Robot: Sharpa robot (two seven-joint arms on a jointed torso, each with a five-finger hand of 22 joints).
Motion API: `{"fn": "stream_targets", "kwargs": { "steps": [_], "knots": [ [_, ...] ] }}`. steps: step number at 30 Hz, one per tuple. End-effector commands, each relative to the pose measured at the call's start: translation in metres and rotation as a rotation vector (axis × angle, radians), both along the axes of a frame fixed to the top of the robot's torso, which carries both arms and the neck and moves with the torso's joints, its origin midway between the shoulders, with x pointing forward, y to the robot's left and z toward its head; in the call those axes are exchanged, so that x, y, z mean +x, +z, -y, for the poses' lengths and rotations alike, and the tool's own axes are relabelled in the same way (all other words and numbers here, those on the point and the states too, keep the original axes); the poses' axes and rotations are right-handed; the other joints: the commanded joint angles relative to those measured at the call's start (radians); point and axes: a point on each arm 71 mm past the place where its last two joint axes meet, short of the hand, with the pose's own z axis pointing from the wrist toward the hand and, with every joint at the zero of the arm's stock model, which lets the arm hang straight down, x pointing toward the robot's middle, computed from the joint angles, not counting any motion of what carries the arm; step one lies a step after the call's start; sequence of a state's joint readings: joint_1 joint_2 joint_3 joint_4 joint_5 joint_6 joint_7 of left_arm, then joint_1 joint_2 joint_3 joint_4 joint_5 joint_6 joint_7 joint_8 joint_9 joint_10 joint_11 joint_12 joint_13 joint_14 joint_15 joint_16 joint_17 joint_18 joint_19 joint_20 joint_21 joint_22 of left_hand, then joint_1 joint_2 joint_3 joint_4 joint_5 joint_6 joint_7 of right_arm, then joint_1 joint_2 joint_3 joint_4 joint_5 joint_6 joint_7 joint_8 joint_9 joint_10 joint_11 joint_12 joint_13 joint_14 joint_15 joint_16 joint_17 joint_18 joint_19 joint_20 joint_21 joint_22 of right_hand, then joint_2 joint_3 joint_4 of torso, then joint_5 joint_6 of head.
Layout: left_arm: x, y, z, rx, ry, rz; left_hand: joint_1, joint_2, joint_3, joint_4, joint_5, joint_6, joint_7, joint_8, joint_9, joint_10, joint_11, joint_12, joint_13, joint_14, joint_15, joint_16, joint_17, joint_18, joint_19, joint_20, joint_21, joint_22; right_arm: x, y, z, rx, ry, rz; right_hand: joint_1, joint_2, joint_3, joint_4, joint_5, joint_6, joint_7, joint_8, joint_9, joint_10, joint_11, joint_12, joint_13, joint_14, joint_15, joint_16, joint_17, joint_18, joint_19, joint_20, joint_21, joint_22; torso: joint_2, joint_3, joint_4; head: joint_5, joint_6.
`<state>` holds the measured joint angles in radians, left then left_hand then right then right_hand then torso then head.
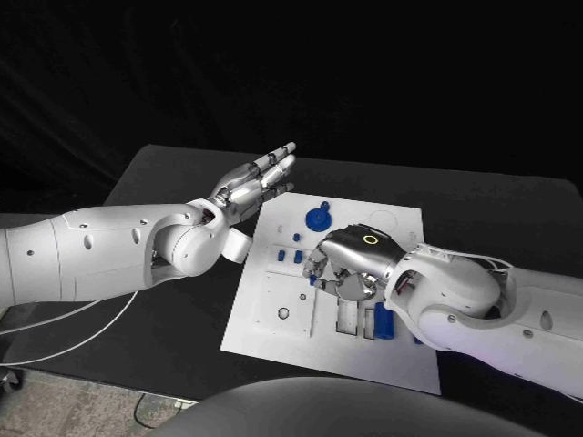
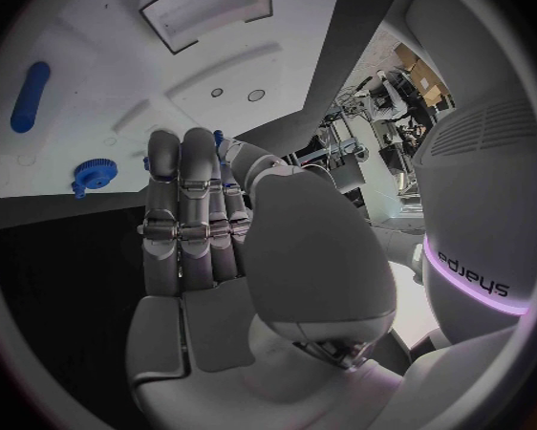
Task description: Assemble the parts on the task board
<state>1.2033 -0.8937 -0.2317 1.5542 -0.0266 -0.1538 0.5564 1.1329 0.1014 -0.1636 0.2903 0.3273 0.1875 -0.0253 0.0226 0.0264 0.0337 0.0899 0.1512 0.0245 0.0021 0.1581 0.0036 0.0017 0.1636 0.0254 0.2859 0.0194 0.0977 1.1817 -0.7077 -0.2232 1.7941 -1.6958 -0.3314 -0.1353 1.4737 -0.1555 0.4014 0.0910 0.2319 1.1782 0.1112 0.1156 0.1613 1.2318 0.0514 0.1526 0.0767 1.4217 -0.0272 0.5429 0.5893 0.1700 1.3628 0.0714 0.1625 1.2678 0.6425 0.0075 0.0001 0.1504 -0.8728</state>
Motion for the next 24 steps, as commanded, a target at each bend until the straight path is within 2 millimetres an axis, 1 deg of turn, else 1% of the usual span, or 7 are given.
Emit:
{"fn": "stream_targets", "kwargs": {
  "steps": [1, 10, 16, 24],
  "knots": [
    [-0.001, 0.001, 0.003, -0.012, -0.027, 0.007, 0.003, 0.010, -0.007, -0.001, 0.005, 0.000, 0.009, 0.007, 0.001, -0.001, 0.007, 0.006, 0.002, 0.002, 0.007, -0.001, 0.000, 0.017, 0.005, 0.000, 0.004, 0.001, 0.000, -0.004, -0.004, -0.008, 0.024, 0.040, -0.004, -0.003, 0.003, -0.003, -0.001, -0.006, 0.000, -0.003, 0.001, 0.002, 0.000, -0.006, 0.000, -0.004, -0.003, -0.005, 0.001, 0.010, -0.004, -0.003, -0.005, 0.001, 0.001, 0.0004, -0.0004, 0.006, 0.000],
    [-0.001, 0.000, 0.005, -0.012, -0.032, 0.004, 0.005, 0.015, -0.008, 0.000, 0.007, 0.001, 0.011, 0.007, 0.001, -0.001, 0.009, 0.006, 0.002, 0.002, 0.008, -0.001, 0.000, 0.016, 0.006, 0.001, 0.004, 0.001, -0.004, -0.018, -0.015, 0.001, 0.035, 0.027, -0.005, -0.004, 0.002, -0.004, 0.001, -0.005, 0.001, -0.004, 0.002, 0.004, 0.000, -0.008, 0.000, 0.005, -0.003, 0.002, 0.005, 0.009, 0.001, -0.003, 0.005, 0.007, 0.000, 0.0003, 0.0003, 0.008, 0.000],
    [-0.001, 0.000, 0.004, -0.011, -0.031, 0.003, 0.005, 0.016, -0.008, 0.000, 0.008, 0.001, 0.011, 0.007, 0.001, -0.001, 0.009, 0.007, 0.002, 0.002, 0.008, -0.001, 0.000, 0.016, 0.006, 0.001, 0.004, 0.001, -0.004, -0.026, -0.017, 0.000, 0.039, 0.027, -0.005, -0.004, 0.002, -0.005, 0.001, -0.005, 0.001, -0.004, 0.002, 0.004, 0.000, -0.008, 0.000, 0.006, -0.003, 0.003, 0.005, 0.009, 0.002, -0.003, 0.005, 0.007, 0.000, 0.0007, -0.0014, 0.016, 0.000],
    [-0.001, -0.001, 0.005, -0.012, -0.035, 0.000, 0.005, 0.017, -0.009, 0.000, 0.008, 0.001, 0.011, 0.007, 0.001, -0.001, 0.010, 0.007, 0.002, 0.002, 0.008, -0.001, 0.000, 0.016, 0.007, 0.002, 0.005, 0.003, -0.002, -0.031, -0.018, -0.017, 0.036, 0.036, -0.002, -0.005, 0.003, -0.008, 0.001, -0.005, 0.001, -0.005, 0.003, 0.005, 0.000, -0.008, 0.001, 0.007, -0.004, 0.004, 0.007, 0.010, 0.003, -0.004, 0.004, 0.008, 0.000, -0.0001, 0.0000, 0.014, 0.000]
  ]
}}
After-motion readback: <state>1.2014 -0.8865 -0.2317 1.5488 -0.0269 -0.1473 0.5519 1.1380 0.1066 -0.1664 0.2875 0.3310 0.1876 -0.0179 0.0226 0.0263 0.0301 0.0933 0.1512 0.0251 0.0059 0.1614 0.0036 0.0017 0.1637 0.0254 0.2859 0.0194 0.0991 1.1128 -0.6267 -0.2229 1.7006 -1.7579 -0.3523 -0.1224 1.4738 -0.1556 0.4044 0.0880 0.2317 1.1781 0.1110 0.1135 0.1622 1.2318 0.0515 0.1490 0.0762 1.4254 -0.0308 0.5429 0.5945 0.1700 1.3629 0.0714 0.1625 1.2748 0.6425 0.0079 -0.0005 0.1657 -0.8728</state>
